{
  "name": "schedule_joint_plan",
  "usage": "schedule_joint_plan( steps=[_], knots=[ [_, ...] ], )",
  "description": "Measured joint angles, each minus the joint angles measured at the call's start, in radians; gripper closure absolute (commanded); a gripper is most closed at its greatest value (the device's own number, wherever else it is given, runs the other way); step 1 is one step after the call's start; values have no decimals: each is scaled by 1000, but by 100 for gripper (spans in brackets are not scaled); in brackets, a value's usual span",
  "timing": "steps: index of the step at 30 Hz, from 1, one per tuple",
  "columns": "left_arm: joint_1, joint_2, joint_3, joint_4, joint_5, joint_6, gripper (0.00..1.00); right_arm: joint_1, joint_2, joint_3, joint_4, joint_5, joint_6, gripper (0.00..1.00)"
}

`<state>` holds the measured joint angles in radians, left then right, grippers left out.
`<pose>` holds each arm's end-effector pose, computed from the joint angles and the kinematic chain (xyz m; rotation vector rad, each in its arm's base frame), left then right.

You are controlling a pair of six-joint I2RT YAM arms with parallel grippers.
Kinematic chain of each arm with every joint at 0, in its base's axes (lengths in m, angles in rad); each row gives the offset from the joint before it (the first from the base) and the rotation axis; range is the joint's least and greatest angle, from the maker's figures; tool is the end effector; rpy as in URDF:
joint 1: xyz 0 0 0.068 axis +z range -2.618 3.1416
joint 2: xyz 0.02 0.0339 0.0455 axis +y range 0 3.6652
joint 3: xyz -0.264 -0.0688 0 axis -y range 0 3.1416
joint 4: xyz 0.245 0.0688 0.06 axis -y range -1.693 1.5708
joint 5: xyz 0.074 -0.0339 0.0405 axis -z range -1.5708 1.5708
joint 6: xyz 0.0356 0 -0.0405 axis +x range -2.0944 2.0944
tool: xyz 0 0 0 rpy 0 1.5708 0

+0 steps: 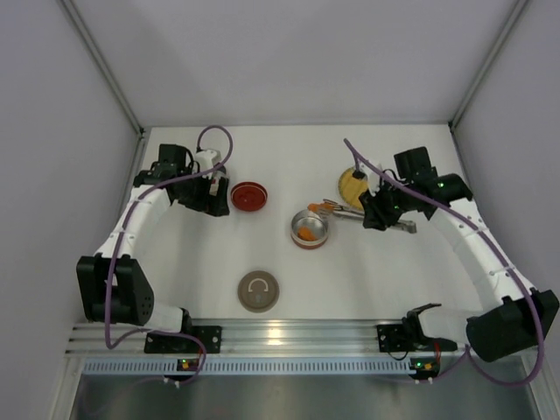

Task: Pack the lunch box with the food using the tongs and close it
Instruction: Place the fake food in the packing box.

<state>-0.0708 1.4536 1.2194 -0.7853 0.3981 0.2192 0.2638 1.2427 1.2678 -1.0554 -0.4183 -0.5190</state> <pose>0.2956 -0.0348 0.2862 0.5082 2.4815 -0.4557 0.2213 0.0748 0.3382 -1.0991 2.2746 0.4420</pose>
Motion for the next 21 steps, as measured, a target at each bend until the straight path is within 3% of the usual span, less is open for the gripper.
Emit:
schedule_joint_plan(
  steps=[8, 21],
  knots=[
    [0, -31, -27, 3, -19, 1, 2, 149, -40, -150, 174, 131, 249, 100],
    [0, -38, -56, 3, -31, 16, 2, 188, 21, -202, 272, 193, 330, 100]
  ],
)
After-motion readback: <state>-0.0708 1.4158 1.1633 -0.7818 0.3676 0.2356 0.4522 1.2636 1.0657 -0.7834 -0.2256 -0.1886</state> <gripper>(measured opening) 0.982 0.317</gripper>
